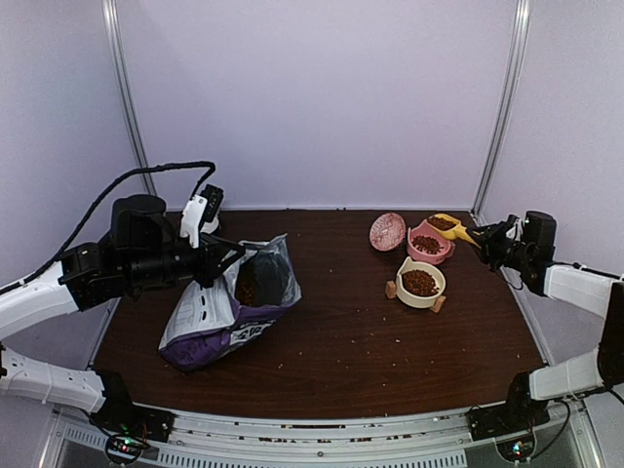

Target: Serve the pet food

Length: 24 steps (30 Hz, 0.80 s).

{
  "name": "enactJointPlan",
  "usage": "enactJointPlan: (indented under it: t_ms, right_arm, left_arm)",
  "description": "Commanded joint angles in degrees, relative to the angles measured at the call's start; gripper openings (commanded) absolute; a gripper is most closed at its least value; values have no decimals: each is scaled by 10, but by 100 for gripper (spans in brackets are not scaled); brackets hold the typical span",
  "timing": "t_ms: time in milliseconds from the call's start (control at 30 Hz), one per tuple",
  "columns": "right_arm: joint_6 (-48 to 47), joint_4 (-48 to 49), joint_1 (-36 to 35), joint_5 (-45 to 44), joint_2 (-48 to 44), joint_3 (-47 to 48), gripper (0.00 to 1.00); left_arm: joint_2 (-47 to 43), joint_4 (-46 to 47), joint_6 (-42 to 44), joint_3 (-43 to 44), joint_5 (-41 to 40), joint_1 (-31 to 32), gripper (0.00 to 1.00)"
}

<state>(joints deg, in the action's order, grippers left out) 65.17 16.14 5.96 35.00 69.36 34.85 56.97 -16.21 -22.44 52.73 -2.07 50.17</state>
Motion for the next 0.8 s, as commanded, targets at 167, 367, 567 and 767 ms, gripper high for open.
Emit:
enactJointPlan:
  t_ms: [167, 367, 567, 767]
  right_arm:
    - [-82, -79, 7, -25, 45, 71, 6]
    - [-113, -120, 6, -32, 68, 106, 5]
    - [-138, -158, 6, -39, 85, 136, 5]
    - [-154, -182, 6, -44, 94, 152, 5]
  left_arm:
    - [-8, 38, 20, 25, 5, -5, 0]
    - [-4, 35, 24, 28, 3, -5, 0]
    - [5, 32, 29, 33, 2, -5, 0]
    - [9, 31, 32, 39, 3, -5, 0]
